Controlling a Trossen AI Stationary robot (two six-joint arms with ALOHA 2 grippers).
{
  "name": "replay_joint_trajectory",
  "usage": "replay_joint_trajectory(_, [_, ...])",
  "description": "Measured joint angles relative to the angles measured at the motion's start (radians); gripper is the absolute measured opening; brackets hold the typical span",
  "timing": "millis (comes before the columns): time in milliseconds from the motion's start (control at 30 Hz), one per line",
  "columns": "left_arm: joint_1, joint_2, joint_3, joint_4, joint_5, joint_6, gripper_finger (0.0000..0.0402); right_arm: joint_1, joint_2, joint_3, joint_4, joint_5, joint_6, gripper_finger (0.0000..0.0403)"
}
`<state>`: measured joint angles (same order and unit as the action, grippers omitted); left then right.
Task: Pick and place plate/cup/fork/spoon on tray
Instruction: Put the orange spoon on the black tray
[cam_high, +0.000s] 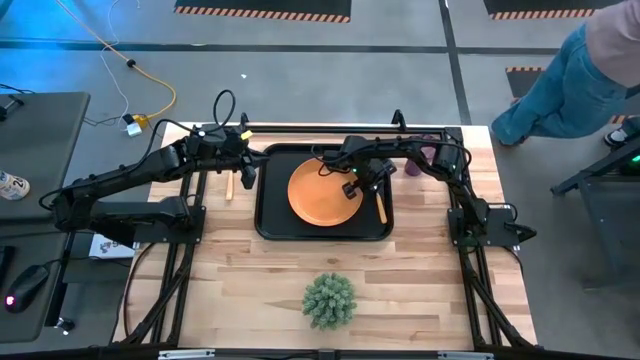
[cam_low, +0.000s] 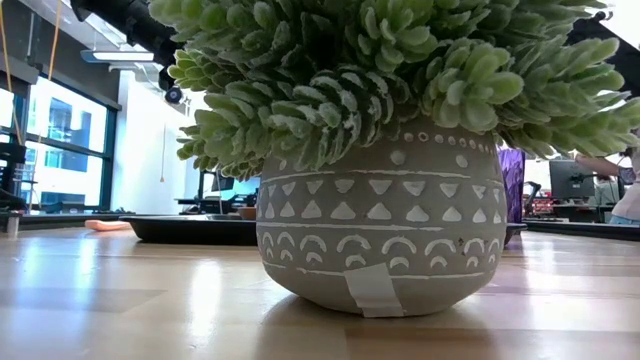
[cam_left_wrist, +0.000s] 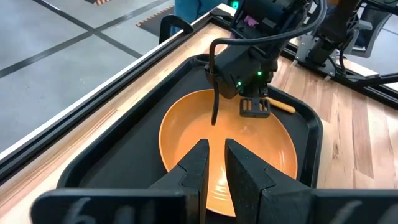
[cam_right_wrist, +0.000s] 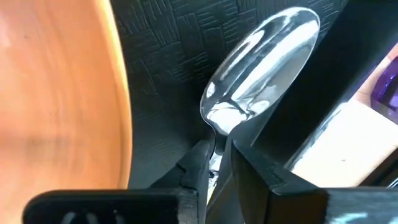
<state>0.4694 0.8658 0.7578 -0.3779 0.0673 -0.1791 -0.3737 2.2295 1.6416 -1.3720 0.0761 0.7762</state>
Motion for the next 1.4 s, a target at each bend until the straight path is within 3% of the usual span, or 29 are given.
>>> replay_joint_trajectory(200, [0.0, 0.0, 0.0, 0.001, 0.0, 0.0, 0.0044, 0.0, 0.0, 0.036, -0.017, 0.008, -0.045, 0.0062])
replay_joint_trajectory(467, [0.0, 0.0, 0.0, 0.001, 0.0, -0.001, 0.0044, 0.024, 0.0, 0.151, -0.165, 0.083, -0.098, 0.0062])
replay_joint_trajectory(667, [0.0, 0.0, 0.0, 0.001, 0.0, -0.001, 0.0044, 0.071, -0.002, 0.134, -0.199, 0.119, -0.128, 0.0062])
replay_joint_trajectory(800, [0.0, 0.0, 0.0, 0.001, 0.0, -0.001, 0.0044, 0.111, -0.017, 0.058, -0.197, 0.138, -0.149, 0.0062])
replay_joint_trajectory(967, [0.0, 0.0, 0.0, 0.001, 0.0, -0.001, 0.0044, 0.132, -0.136, -0.077, -0.162, 0.184, -0.098, 0.0062])
replay_joint_trajectory(1233, [0.0, 0.0, 0.0, 0.005, 0.0, -0.003, 0.0044, 0.134, -0.447, -0.382, 0.245, 0.171, -0.051, 0.0062])
replay_joint_trajectory(1400, [0.0, 0.0, 0.0, 0.01, 0.0, -0.027, 0.0044, 0.134, -0.536, -0.499, 0.425, 0.117, -0.061, 0.0062])
